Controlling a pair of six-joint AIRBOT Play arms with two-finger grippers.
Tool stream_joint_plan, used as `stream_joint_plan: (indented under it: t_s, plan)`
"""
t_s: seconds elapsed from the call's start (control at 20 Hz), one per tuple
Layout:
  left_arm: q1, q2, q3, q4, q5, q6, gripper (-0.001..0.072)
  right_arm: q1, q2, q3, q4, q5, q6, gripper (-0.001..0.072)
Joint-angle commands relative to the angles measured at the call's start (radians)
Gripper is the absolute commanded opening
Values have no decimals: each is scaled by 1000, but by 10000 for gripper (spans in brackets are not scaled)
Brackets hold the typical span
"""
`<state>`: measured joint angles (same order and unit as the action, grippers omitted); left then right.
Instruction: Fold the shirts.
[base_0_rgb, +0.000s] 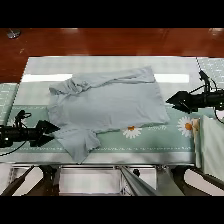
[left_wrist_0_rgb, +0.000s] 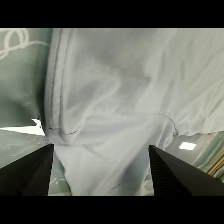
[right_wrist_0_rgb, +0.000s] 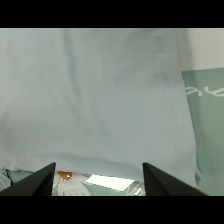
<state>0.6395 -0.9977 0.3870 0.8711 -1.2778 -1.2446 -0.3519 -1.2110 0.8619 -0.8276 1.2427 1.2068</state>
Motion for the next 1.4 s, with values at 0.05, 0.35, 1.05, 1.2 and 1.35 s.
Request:
stream_joint_plan:
  t_s: [0.05, 0.35, 1.05, 1.2, 1.35]
  plan:
    - [10, 0, -11, 5, 37, 37, 701, 50, 15, -33, 7, -21, -15, 626]
    - [9, -3, -6, 39, 113, 35, 701, 50, 15, -33, 8, -55, -2, 626]
    - [-189, -103, 8, -110, 159, 137, 21, -171, 15, -63, -267, 8, 160, 626]
    - [-189, -104, 13, -126, 160, 137, 21, -119, -9, -128, -244, -10, 169, 626]
    - [-189, -104, 13, -133, 159, 137, 21, -47, -71, -124, -210, -61, 169, 626]
